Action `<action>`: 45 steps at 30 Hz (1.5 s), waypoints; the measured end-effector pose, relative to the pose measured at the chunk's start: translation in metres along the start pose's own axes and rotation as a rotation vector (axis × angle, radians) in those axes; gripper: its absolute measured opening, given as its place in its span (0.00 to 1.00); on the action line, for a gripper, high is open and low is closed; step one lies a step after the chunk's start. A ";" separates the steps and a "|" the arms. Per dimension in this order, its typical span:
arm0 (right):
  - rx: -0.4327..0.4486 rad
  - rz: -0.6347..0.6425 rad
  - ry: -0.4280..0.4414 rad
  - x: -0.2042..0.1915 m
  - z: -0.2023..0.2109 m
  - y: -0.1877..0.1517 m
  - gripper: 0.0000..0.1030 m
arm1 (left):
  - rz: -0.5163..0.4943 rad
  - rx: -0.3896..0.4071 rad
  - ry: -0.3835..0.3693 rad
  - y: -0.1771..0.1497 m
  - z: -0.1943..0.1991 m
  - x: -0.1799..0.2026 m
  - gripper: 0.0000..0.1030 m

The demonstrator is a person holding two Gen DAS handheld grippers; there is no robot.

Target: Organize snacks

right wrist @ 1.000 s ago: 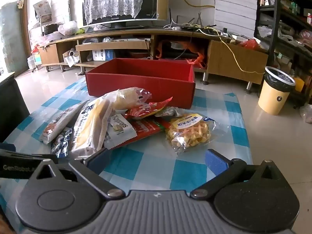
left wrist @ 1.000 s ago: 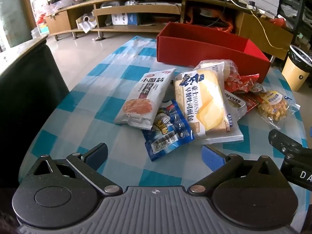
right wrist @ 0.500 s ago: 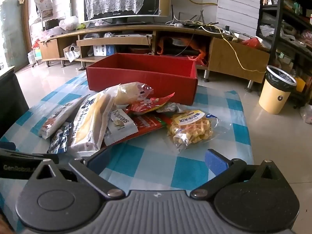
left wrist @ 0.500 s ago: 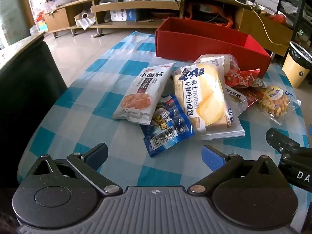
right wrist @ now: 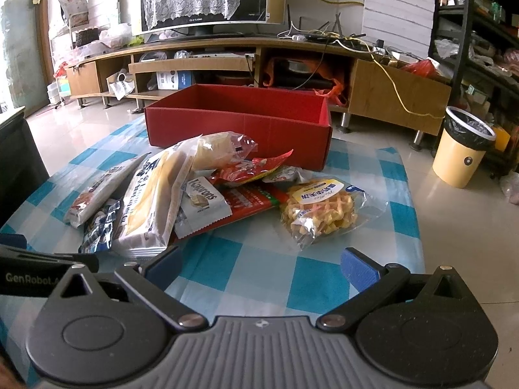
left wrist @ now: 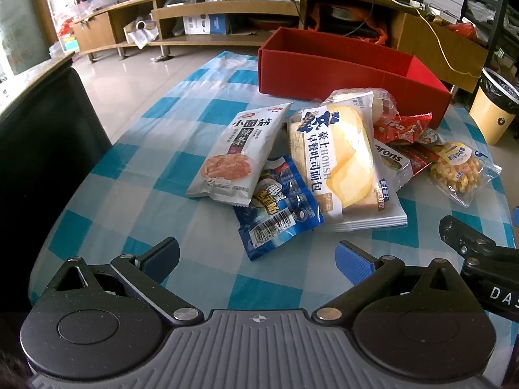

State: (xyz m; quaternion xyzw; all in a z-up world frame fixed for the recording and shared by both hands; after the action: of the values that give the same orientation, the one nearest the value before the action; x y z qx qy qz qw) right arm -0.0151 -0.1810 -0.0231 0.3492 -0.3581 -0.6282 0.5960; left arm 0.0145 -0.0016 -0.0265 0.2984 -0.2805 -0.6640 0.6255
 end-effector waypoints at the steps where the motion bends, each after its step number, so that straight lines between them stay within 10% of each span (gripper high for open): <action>1: 0.000 0.000 0.000 0.000 0.000 0.000 1.00 | 0.001 0.000 0.000 0.000 0.000 0.000 1.00; 45: -0.016 0.001 0.014 -0.006 -0.008 0.004 1.00 | 0.009 -0.007 0.004 0.000 -0.002 -0.002 1.00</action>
State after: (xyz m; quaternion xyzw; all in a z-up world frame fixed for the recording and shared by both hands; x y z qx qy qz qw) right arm -0.0057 -0.1757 -0.0238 0.3486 -0.3493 -0.6283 0.6015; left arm 0.0157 0.0001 -0.0275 0.2963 -0.2784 -0.6616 0.6300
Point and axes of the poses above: each gripper's, at about its wrist camera, not at the fingertips, and z roughly against the way its jaws point, x to its right, y to its top, the point moved 2 cm from there along -z, roughly the way its jaws point, and after that the axes turned 12 degrees about x, right-handed, at the moved point
